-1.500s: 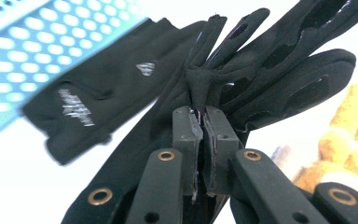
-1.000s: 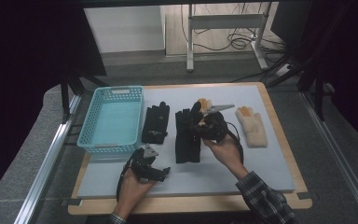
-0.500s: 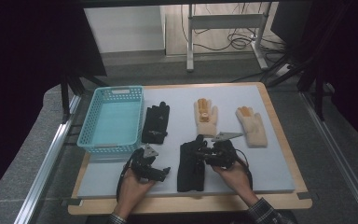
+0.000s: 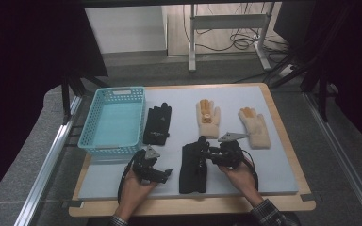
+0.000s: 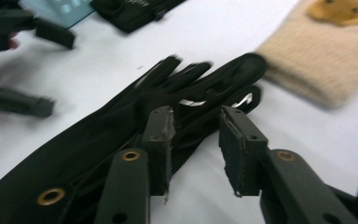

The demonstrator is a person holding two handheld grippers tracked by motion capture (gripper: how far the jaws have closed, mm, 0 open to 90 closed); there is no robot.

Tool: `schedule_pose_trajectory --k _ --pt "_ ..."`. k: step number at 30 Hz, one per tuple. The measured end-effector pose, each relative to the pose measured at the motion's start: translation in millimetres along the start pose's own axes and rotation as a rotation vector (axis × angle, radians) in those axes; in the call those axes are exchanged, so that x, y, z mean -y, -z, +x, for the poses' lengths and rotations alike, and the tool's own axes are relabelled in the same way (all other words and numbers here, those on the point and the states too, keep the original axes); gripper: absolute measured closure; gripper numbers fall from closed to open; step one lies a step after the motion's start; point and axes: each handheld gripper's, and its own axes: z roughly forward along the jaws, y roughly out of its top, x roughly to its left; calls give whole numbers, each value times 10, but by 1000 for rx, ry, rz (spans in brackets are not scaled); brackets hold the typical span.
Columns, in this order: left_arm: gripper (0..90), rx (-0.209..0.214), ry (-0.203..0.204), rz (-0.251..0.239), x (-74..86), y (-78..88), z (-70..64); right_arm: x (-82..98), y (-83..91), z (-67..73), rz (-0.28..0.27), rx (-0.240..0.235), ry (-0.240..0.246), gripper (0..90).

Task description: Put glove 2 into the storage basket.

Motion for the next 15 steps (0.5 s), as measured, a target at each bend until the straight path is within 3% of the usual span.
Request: schedule_pose_trajectory --k 1,4,5,6,9,10,14,15 --pt "15 0 0 0 0 0 0 -20 -67 -27 13 4 -20 537" --pt "15 0 0 0 0 0 0 -11 -169 -19 55 18 -10 522" --pt "15 -1 -1 2 0 2 -1 25 -257 3 74 35 4 610" --pt "15 -2 -1 2 0 1 -1 25 -257 3 74 35 4 610" --pt "15 -1 -1 2 -1 1 -1 53 -273 24 72 16 -5 791" --pt "15 -1 -1 2 -1 1 -1 52 -264 38 73 18 5 807" --pt "15 -1 -1 2 -1 1 -1 -24 -146 92 55 40 53 808" --pt "15 -1 -1 2 -1 1 -1 -68 -120 83 60 79 76 704"
